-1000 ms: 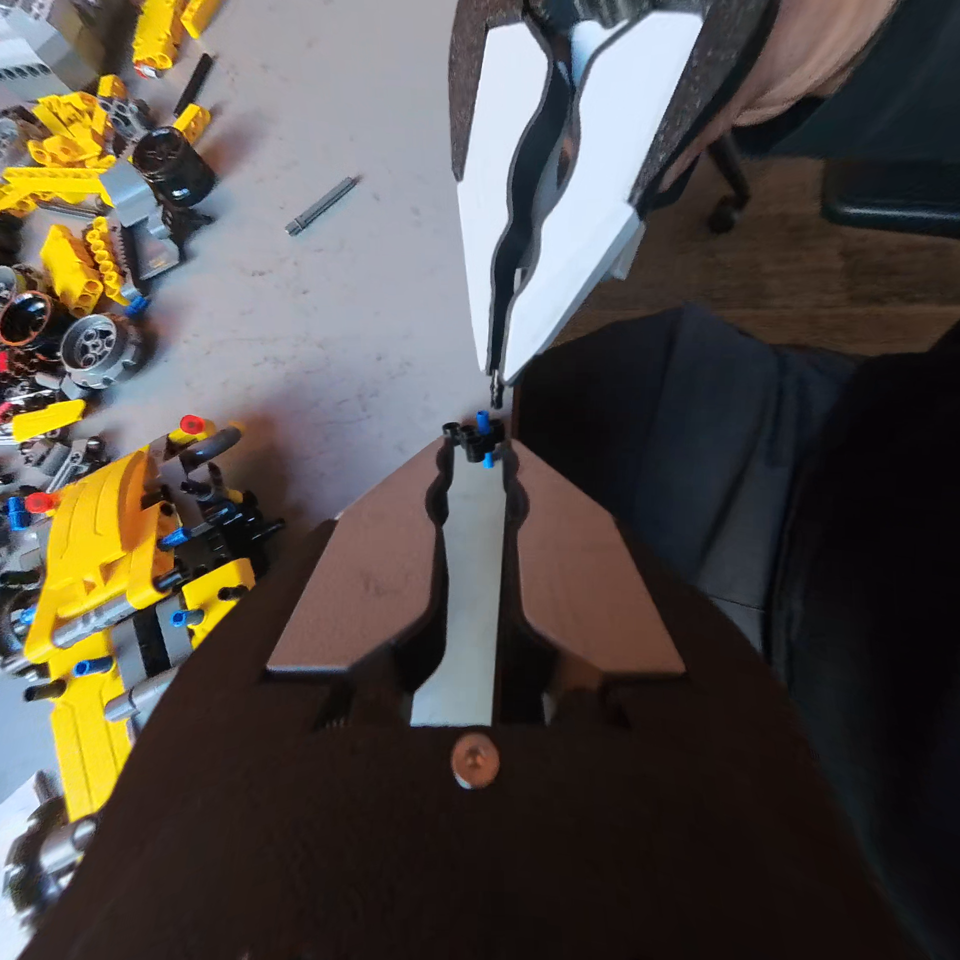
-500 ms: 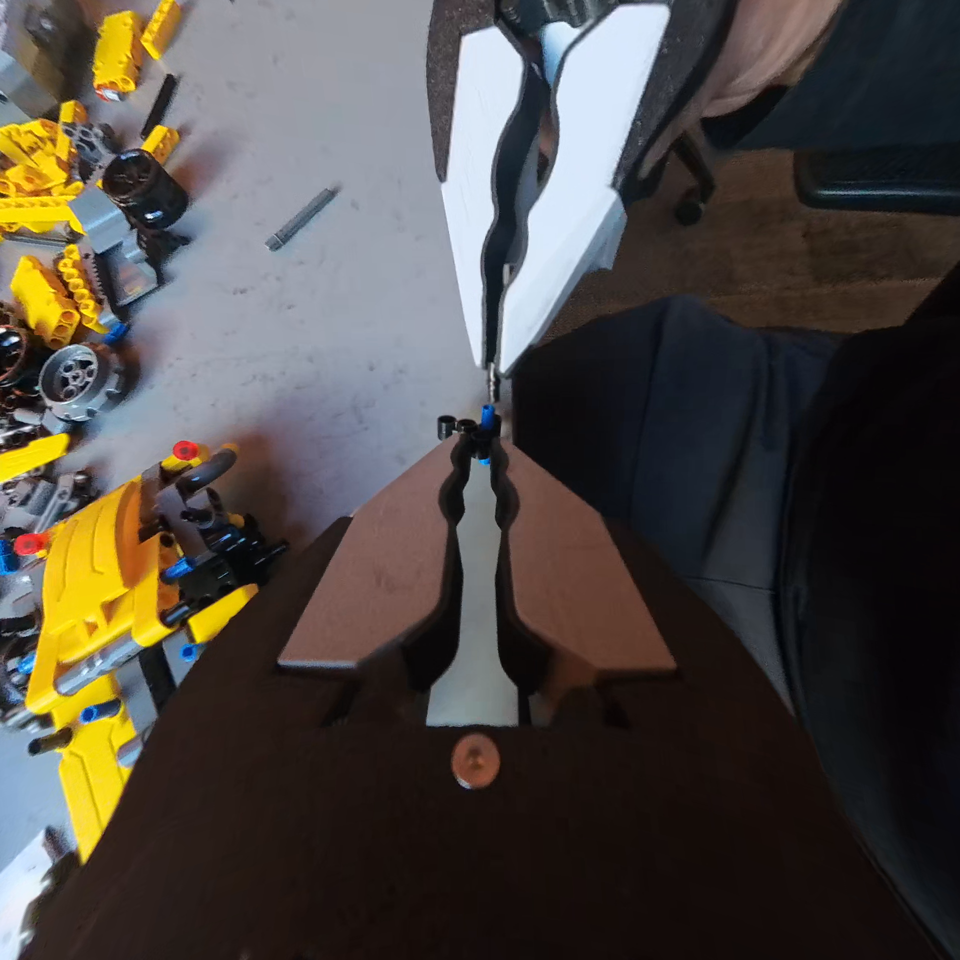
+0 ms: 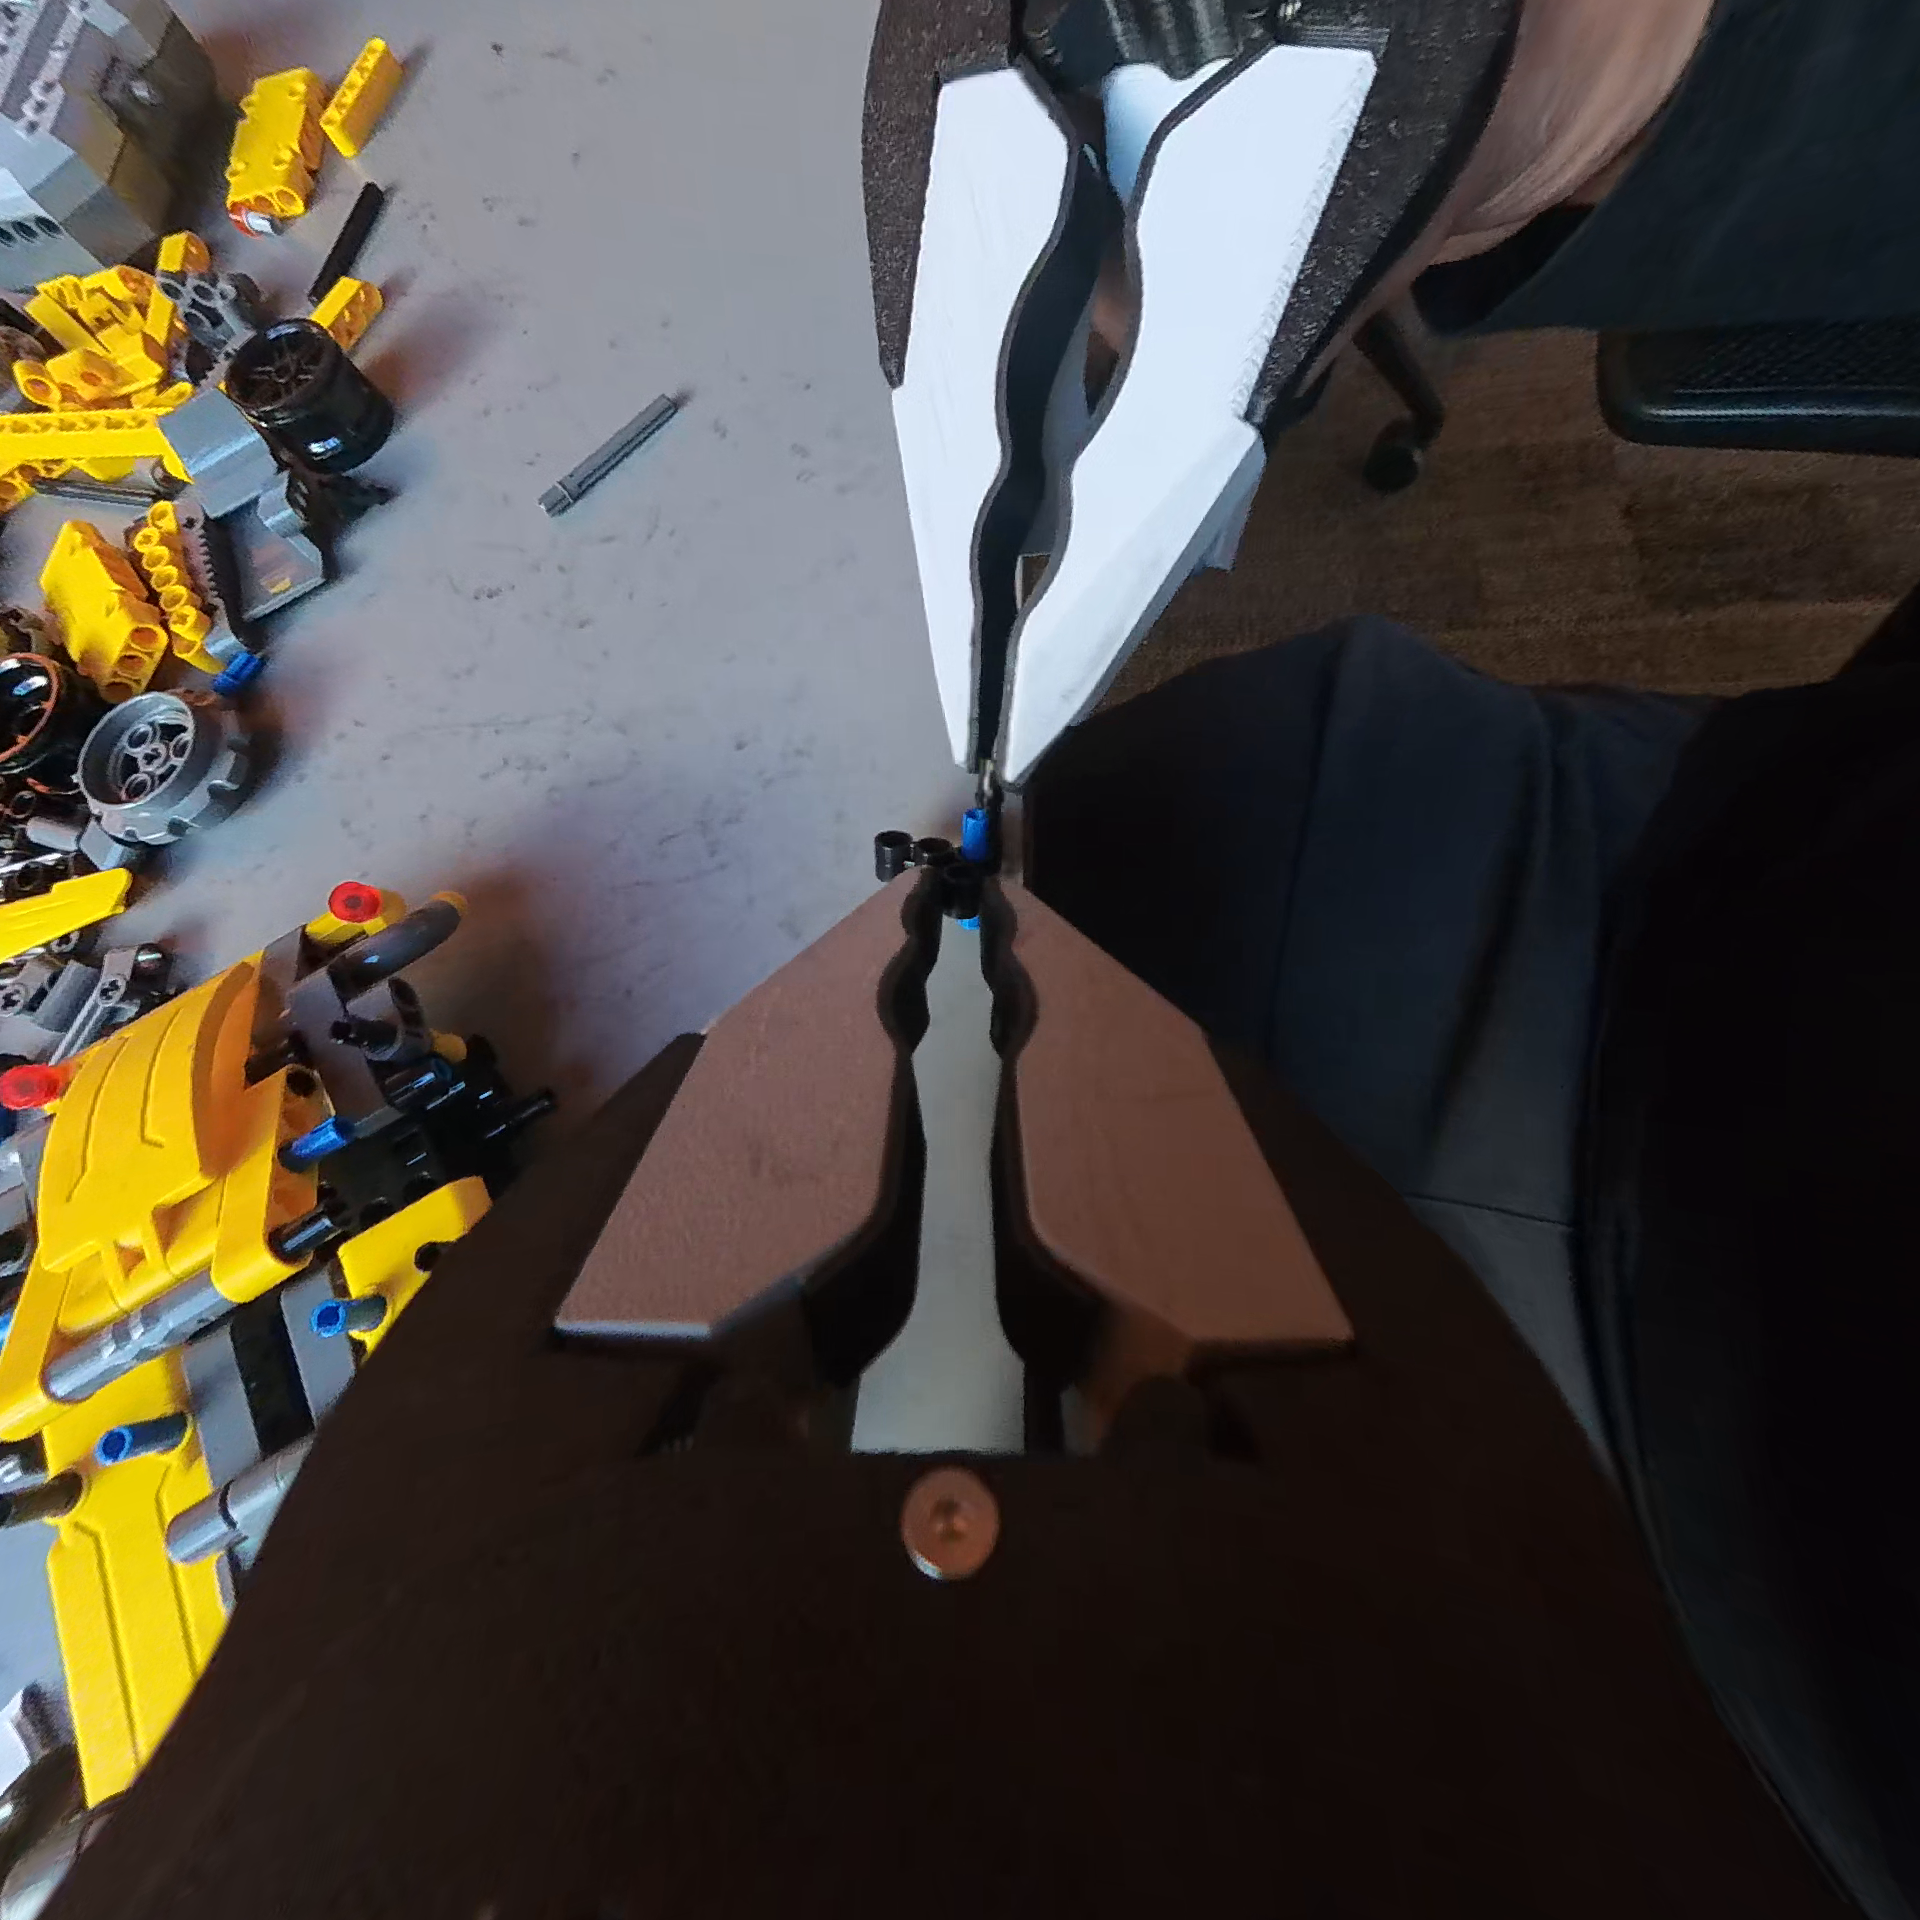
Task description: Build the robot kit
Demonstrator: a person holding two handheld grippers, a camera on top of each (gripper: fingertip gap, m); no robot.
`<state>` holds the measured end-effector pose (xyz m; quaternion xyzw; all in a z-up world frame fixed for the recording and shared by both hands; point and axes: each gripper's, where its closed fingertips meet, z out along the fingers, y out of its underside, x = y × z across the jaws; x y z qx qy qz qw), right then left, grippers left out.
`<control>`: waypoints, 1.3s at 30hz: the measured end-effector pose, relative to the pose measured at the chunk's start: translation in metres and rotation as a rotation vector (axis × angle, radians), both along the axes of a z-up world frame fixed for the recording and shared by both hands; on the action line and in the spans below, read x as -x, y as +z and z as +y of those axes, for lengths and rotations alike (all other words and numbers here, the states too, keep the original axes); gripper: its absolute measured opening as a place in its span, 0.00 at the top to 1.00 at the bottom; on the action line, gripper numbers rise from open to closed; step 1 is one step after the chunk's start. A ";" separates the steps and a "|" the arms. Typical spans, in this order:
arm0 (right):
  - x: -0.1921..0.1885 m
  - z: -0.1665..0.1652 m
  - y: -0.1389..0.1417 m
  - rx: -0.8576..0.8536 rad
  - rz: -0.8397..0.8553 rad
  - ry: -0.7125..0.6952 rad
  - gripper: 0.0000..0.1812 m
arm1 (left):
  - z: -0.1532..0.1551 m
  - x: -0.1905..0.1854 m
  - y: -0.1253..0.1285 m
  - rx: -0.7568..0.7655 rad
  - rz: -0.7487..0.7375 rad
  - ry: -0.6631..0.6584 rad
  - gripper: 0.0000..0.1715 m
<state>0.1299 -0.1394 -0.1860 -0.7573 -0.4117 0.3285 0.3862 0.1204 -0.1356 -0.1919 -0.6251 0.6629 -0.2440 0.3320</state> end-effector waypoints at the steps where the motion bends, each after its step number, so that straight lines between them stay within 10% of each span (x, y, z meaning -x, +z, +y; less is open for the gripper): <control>1: 0.000 0.000 0.000 -0.003 -0.007 -0.001 0.98 | 0.000 0.000 0.000 0.002 -0.001 0.001 0.97; 39: 0.000 0.005 -0.001 0.028 0.040 0.000 0.98 | 0.003 0.001 0.000 0.051 -0.018 0.009 0.98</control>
